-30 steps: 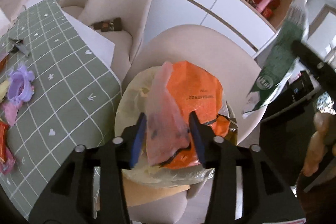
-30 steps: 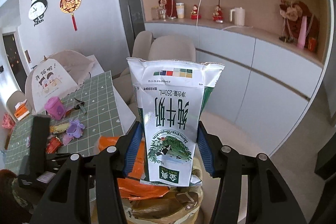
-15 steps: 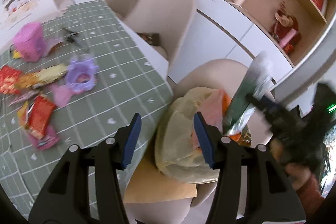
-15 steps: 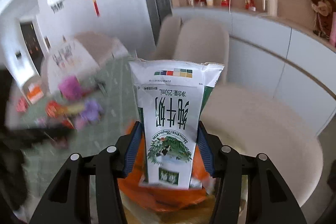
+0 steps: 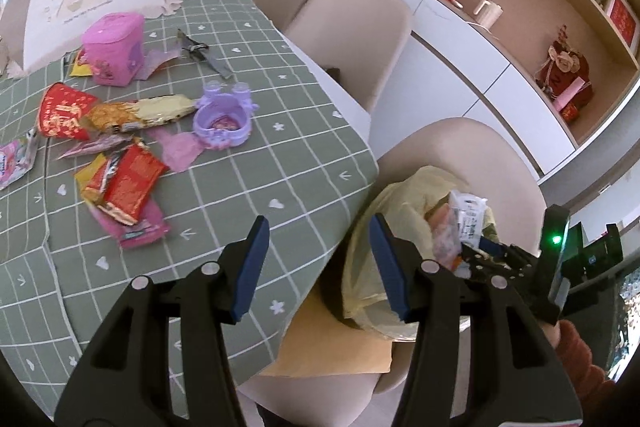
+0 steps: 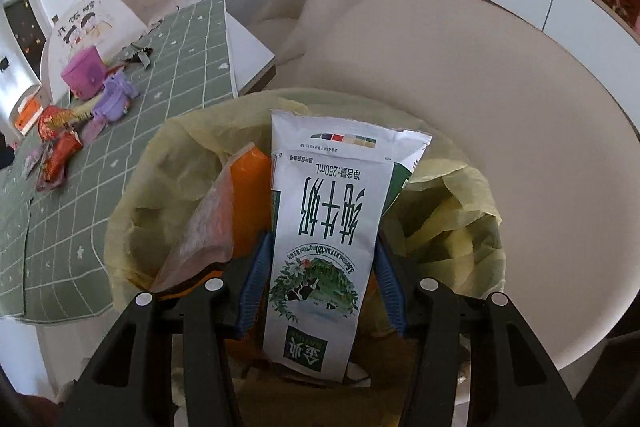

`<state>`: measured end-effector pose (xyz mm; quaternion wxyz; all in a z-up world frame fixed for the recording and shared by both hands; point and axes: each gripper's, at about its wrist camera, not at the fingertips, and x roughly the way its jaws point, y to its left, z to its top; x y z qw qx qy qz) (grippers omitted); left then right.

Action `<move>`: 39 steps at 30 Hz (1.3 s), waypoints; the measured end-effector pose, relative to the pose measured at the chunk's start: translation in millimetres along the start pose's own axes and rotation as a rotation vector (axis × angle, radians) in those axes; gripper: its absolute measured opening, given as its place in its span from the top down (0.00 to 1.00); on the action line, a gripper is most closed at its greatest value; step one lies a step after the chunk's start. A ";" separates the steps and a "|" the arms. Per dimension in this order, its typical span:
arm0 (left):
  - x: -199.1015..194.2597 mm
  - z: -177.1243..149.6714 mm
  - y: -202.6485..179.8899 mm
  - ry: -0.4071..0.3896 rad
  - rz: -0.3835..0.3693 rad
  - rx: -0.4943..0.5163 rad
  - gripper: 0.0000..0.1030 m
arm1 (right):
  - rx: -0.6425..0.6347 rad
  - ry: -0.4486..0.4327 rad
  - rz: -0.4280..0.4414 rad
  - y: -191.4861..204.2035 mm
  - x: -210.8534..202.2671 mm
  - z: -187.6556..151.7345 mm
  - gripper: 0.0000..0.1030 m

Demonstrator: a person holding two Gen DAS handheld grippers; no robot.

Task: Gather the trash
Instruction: 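Carry the orange bag and milk carton to the yellow-lined bin and release both, then move the left tool to the pink printed snack wrapper and grasp it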

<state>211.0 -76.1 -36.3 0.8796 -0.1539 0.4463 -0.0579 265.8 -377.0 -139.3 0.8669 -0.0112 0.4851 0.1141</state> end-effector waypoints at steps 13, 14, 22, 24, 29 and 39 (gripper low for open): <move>-29.6 2.1 97.0 -0.129 0.115 -0.037 0.52 | -0.007 -0.192 -0.002 33.5 -76.4 28.4 0.43; -31.6 2.8 108.2 -0.137 0.128 -0.037 0.52 | -0.018 -0.205 -0.001 42.2 -80.7 32.4 0.43; -47.4 3.8 231.8 -0.134 0.242 -0.063 0.52 | -0.040 -0.214 0.134 150.3 -67.5 67.3 0.43; -50.9 6.2 265.8 -0.125 0.250 -0.046 0.52 | -0.062 -0.195 0.160 187.2 -52.2 71.9 0.43; -44.3 20.5 325.9 -0.073 0.239 0.099 0.52 | -0.091 -0.148 0.187 254.1 -21.0 73.2 0.43; 7.3 59.6 413.5 0.045 0.178 0.086 0.52 | -0.095 -0.060 0.178 304.7 13.2 62.6 0.43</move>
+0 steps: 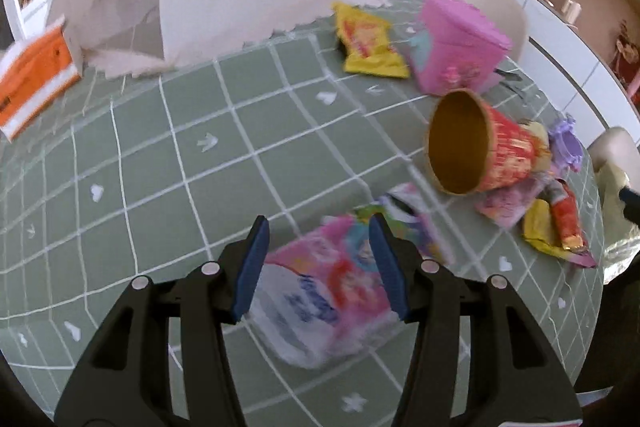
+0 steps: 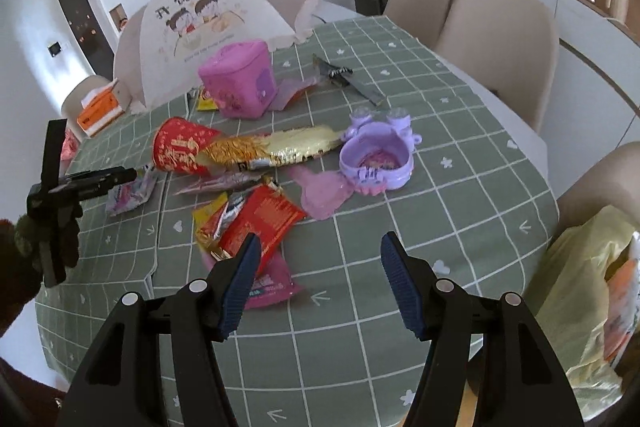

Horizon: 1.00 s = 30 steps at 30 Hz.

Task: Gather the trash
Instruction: 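Move the left tool to the pink printed snack wrapper and grasp it, then lift the pink wrapper with the left tool while the right tool grasps a red snack packet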

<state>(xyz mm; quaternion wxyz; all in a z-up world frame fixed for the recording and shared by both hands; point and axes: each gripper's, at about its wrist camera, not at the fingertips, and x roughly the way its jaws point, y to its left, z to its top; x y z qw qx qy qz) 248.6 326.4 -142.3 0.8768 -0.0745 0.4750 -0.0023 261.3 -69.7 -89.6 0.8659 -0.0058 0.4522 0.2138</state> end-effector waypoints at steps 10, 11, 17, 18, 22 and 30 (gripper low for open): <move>-16.0 -38.3 -23.6 0.042 -0.046 -0.012 0.52 | -0.027 0.039 0.046 5.4 16.3 -7.3 0.43; -16.9 -40.6 -26.5 0.043 -0.036 -0.008 0.52 | -0.037 0.039 0.051 6.7 16.0 -7.4 0.43; -14.5 -41.9 -44.6 0.064 0.099 0.014 0.59 | -0.079 0.035 0.080 7.1 11.5 -9.8 0.43; -15.0 -41.6 -47.3 0.066 0.136 -0.002 0.77 | -0.081 0.035 0.088 6.1 11.1 -10.7 0.43; -28.1 -44.0 -51.1 0.064 0.105 -0.090 0.95 | -0.109 0.033 0.113 8.5 11.7 -14.4 0.43; -77.0 -51.3 -65.6 -0.016 0.027 -0.230 0.95 | -0.051 0.037 0.190 22.0 35.2 6.2 0.43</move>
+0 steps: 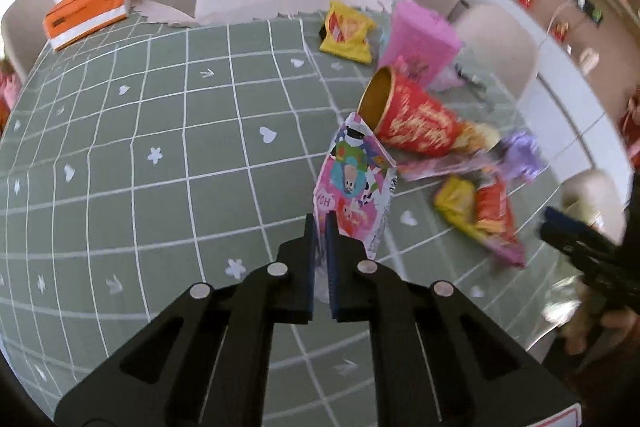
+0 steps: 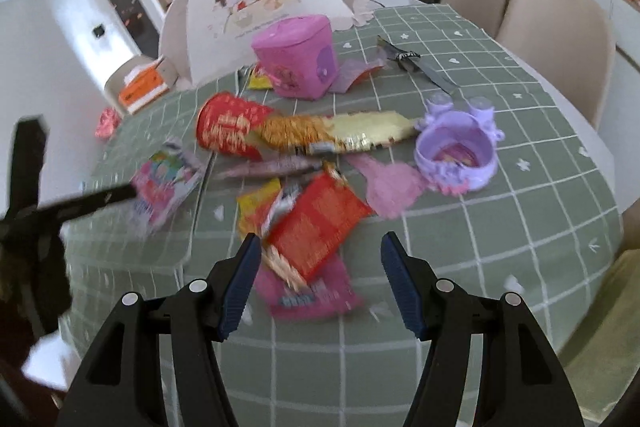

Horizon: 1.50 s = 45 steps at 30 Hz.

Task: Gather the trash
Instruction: 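Lift the pink wrapper with the left tool while the right tool grasps a red snack packet, then carry both wrappers over the bin and open both tools to drop them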

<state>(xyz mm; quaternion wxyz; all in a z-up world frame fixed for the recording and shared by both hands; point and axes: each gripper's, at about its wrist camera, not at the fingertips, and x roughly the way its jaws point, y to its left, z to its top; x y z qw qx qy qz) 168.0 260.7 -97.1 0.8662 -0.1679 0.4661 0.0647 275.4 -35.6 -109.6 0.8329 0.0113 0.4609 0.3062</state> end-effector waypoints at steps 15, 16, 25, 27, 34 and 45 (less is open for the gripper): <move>-35.1 -3.3 8.5 -0.063 -0.013 -0.078 0.95 | 0.092 0.069 -0.047 16.0 51.5 23.9 0.75; -38.1 -1.6 7.5 -0.073 -0.014 -0.078 0.95 | 0.059 0.058 -0.045 21.1 44.8 25.2 0.79; -76.9 30.6 -31.3 -0.211 -0.033 -0.039 0.95 | -0.055 -0.105 -0.044 28.2 -44.7 51.9 0.80; -88.2 38.9 -45.9 -0.245 -0.045 -0.023 0.95 | -0.069 -0.144 -0.051 20.1 -69.0 55.9 0.80; -115.4 60.9 -114.1 -0.336 -0.083 0.063 0.95 | -0.101 -0.290 -0.108 -11.6 -158.5 57.6 0.80; -107.2 36.5 -262.1 -0.323 -0.209 0.247 0.95 | -0.040 -0.404 -0.228 -96.9 -265.9 10.7 0.80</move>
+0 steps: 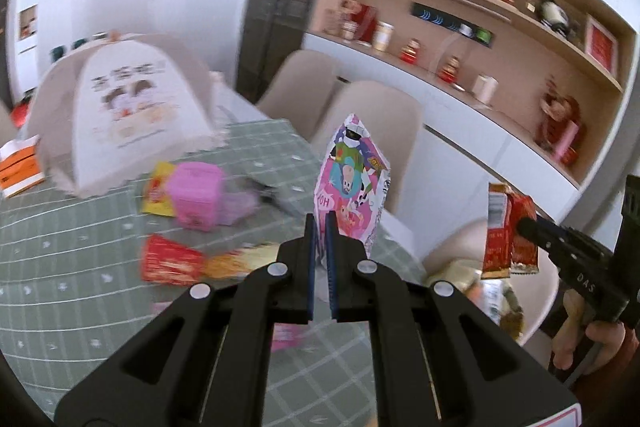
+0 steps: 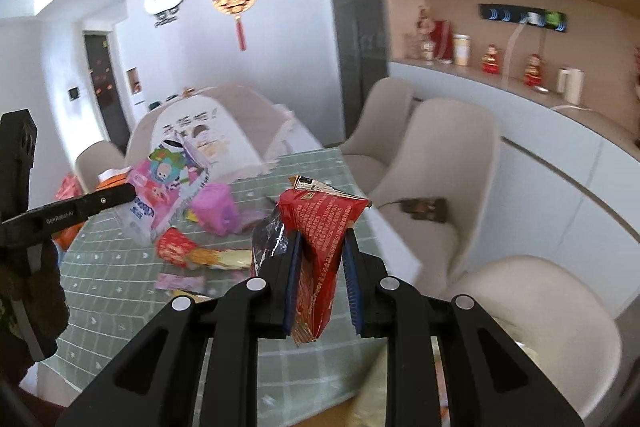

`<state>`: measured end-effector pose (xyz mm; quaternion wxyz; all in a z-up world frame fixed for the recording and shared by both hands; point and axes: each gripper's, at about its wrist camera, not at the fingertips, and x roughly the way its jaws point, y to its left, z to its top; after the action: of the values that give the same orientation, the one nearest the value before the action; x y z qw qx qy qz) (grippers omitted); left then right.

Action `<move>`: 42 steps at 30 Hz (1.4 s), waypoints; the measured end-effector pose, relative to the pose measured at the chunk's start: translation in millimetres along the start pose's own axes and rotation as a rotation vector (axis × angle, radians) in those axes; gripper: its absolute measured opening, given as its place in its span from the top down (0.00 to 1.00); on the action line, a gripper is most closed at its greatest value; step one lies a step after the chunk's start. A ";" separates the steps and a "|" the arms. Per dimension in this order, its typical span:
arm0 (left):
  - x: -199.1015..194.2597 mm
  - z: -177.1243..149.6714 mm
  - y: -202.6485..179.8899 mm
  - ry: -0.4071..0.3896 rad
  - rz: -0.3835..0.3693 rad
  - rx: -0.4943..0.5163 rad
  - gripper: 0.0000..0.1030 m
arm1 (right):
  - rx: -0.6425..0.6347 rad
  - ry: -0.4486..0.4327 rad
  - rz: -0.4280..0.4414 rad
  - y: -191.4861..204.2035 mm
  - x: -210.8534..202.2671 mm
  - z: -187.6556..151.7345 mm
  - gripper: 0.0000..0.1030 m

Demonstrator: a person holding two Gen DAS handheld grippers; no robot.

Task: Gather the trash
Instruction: 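Carry both wrappers over the bin and open both tools to drop them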

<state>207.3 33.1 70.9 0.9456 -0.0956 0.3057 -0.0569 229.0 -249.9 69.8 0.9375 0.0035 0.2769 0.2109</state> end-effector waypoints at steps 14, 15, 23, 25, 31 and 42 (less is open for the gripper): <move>73.5 -57.5 -161.1 0.222 -0.289 0.145 0.95 | 0.119 -0.010 -0.209 -128.6 -95.2 -63.7 0.80; 81.3 -63.5 -169.8 0.246 -0.302 0.150 0.95 | 0.126 -0.003 -0.220 -135.1 -98.6 -68.7 0.80; 150.3 -106.8 -230.1 0.388 -0.343 0.171 0.95 | 0.161 0.048 -0.280 -171.4 -109.9 -101.1 0.80; 164.1 -114.2 -242.8 0.403 -0.354 0.178 0.95 | 0.177 0.059 -0.285 -178.1 -108.3 -106.1 0.80; 179.6 -119.6 -244.4 0.430 -0.373 0.115 0.77 | 0.206 0.092 -0.256 -195.0 -94.7 -118.4 0.80; 132.1 -99.9 -183.3 0.362 -0.250 0.064 0.75 | 0.195 0.148 -0.113 -169.8 -20.4 -123.3 0.80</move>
<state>246.0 -182.2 -44.0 0.8634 -0.0909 0.4544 -0.1994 216.2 -426.3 -45.0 0.9201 0.0636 0.3643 0.1293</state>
